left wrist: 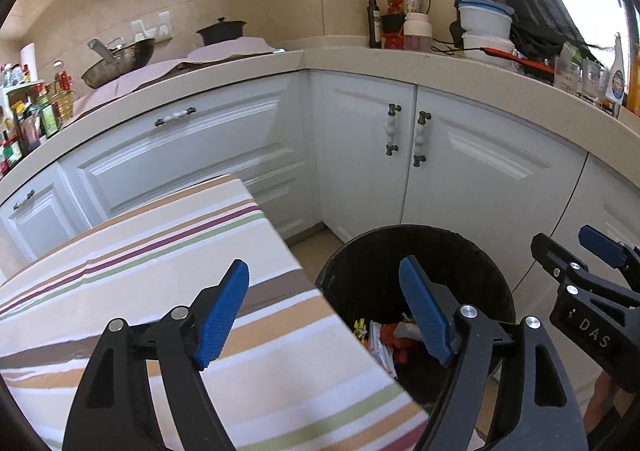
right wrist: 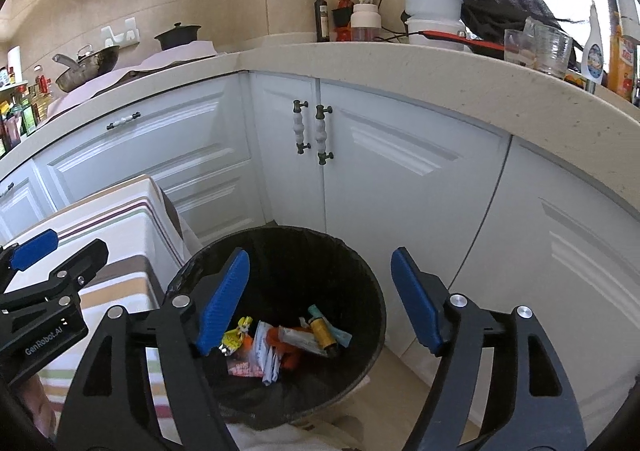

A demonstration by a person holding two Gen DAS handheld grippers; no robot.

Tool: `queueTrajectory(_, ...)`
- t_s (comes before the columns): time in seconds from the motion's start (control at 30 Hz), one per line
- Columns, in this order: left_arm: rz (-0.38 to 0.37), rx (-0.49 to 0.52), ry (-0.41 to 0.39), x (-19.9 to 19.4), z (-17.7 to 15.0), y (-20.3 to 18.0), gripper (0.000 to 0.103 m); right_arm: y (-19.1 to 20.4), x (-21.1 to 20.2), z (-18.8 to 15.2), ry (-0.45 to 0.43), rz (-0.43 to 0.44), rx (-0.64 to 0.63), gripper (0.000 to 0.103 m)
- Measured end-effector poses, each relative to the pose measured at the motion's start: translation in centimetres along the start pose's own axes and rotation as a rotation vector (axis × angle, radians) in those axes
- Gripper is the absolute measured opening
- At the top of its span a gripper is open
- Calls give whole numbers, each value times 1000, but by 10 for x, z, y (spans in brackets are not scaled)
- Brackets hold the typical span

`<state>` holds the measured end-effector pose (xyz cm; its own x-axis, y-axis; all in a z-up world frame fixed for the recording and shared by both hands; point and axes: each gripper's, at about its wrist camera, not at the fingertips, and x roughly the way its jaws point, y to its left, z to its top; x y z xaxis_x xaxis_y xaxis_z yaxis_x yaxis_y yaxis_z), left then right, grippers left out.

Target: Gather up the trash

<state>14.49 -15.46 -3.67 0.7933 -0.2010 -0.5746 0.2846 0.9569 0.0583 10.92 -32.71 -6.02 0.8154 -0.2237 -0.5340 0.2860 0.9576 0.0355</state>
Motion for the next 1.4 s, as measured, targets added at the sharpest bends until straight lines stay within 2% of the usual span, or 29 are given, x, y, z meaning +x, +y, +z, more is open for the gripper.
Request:
queueTrajectory(0.37,27,-19,-56,-54,-14,15,82,5,-55,-13,-44,-2,-10,72)
queueTrajectory(0.67,24,-42,-81,-88,-27,23,84,7,-92,-19,-83,-3,-30,73)
queueTrajectory(1.4,16,-58,-124,-118,-37,27,84,2,-129,-26,-141,-26,-48,73)
